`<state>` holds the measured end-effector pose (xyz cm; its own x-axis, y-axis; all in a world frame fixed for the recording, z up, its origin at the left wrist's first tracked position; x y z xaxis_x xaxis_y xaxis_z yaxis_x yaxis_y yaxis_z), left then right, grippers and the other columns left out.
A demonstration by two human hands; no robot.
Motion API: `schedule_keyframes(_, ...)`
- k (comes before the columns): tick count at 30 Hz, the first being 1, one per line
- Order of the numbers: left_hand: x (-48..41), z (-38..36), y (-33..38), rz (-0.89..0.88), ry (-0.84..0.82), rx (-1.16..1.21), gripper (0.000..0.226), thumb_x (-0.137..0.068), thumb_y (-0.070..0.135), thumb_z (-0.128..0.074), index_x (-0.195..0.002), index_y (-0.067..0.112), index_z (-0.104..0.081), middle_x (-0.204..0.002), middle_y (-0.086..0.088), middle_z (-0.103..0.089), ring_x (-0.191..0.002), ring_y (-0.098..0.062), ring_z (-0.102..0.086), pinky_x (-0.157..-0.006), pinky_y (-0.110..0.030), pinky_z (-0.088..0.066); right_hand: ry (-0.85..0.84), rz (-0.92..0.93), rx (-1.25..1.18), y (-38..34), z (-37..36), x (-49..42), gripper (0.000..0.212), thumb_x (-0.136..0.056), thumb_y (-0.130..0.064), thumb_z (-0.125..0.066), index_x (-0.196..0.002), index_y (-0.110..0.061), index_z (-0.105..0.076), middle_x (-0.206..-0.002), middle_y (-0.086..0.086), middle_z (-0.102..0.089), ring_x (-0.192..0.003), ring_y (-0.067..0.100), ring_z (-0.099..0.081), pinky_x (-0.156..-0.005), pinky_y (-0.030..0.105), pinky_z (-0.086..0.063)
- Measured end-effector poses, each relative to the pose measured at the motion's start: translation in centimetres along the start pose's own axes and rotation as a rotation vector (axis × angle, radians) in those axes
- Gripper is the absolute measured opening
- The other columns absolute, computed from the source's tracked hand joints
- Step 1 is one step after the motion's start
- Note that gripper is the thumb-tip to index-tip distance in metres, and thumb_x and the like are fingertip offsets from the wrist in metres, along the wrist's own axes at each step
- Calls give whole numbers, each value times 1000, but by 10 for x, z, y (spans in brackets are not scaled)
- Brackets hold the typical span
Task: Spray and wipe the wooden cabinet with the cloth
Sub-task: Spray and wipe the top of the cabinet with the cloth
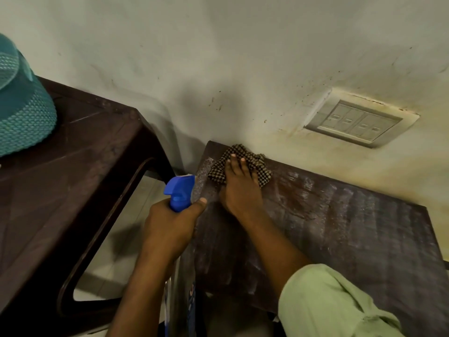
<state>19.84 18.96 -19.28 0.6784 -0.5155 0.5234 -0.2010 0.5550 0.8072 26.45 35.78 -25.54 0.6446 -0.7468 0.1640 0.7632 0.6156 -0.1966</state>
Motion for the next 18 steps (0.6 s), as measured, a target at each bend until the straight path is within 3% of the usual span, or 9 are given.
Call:
schedule_keyframes(3,2,2,-1,21,-11,15,21,-85,36,-64,-84,16,-56,-77,-14,-64,-66,-23,-60,-58,-29,-46,-18,63,10,11,0,6,66,-96,-26,-40,-153,-16,-8,-161,-1,1,-148,17,2,-118,40,-1)
schedule_keyframes(9,0,16,-1,16,20,44,17,-84,36,-64,-87,21,-56,-95,-21,-65,-88,-37,-64,-79,-46,-51,-30,-106,-64,18,9,-19,64,-97,-28,-37,-153,-11,-11,-161,4,-2,-148,24,0,-120,45,-5)
schedule_keyframes(15,-5,15,-7,60,23,26,22,-85,37,-63,-88,16,-56,-89,-16,-64,-78,-28,-62,-64,-30,-45,-18,93,-26,-15,2,-23,64,-97,-30,-40,-153,-15,-12,-161,0,-4,-148,21,0,-119,45,-5)
schedule_keyframes(18,-6,17,-9,73,28,15,24,-85,37,-63,-88,15,-56,-90,-19,-64,-77,-28,-61,-62,-30,-44,-62,177,21,-1,0,-14,65,-97,-28,-41,-153,-18,-9,-161,-4,-1,-148,15,1,-119,41,-3)
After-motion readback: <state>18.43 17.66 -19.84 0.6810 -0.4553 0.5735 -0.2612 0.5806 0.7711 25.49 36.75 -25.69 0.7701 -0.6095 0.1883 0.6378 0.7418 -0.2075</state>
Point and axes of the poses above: each hand's wrist, its own x-axis away from the middle knuckle, its own z-axis out of the back of the hand, y = z × x, the point moved 7 cm from there along -x, towards the middle knuckle
